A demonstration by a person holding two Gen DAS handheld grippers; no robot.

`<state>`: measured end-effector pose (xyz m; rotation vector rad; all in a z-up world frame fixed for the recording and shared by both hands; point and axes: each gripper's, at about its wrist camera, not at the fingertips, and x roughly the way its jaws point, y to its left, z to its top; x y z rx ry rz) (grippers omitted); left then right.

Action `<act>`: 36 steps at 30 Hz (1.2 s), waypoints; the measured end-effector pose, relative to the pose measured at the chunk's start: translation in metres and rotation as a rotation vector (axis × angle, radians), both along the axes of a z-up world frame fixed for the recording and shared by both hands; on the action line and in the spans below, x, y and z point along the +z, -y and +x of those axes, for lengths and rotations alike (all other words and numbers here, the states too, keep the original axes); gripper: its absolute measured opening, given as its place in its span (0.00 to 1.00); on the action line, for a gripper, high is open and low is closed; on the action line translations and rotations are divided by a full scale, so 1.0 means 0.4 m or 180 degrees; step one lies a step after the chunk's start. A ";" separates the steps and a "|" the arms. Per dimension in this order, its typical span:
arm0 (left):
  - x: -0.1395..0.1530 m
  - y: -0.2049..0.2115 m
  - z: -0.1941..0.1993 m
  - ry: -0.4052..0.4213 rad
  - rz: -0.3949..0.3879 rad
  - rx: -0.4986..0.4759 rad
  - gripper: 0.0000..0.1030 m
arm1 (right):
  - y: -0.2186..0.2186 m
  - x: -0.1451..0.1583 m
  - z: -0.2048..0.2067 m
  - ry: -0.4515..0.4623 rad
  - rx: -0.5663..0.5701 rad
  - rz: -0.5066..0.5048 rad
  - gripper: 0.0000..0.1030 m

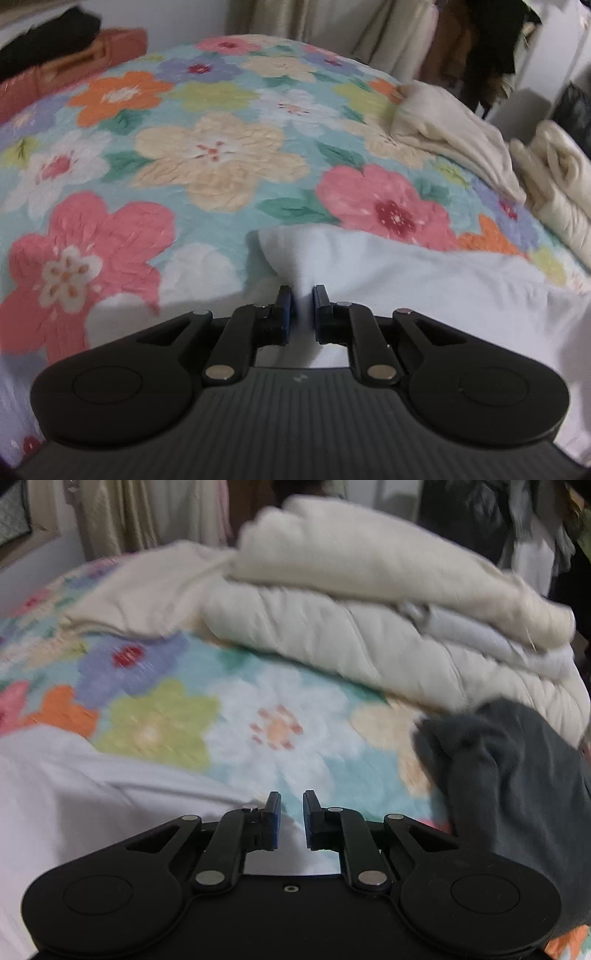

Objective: Fold clothes

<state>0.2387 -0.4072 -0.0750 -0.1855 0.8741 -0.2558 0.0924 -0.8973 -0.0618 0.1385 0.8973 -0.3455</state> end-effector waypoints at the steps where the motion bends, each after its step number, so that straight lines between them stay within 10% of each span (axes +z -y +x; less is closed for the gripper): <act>1: 0.001 -0.008 0.003 -0.0007 -0.0060 -0.0001 0.11 | -0.017 0.015 0.011 0.0069 0.0102 0.0081 0.20; 5: 0.009 -0.020 -0.008 0.0062 -0.0116 -0.0134 0.09 | -0.108 0.057 0.069 0.0229 0.0629 0.0253 0.31; 9: -0.007 -0.067 0.009 -0.0212 -0.1054 -0.0256 0.11 | -0.206 0.062 0.150 0.0276 0.0971 0.0400 0.50; 16: 0.003 -0.057 0.005 -0.0038 -0.0686 -0.0406 0.36 | -0.287 0.002 0.230 0.0020 0.1024 0.0797 0.49; 27: 0.030 -0.065 -0.017 0.0089 -0.0582 -0.0417 0.44 | -0.360 -0.105 0.085 -0.0352 0.1054 0.1102 0.49; 36: 0.059 -0.029 -0.043 0.0336 -0.0335 -0.0601 0.47 | -0.327 -0.037 0.151 -0.0015 0.0759 0.1518 0.56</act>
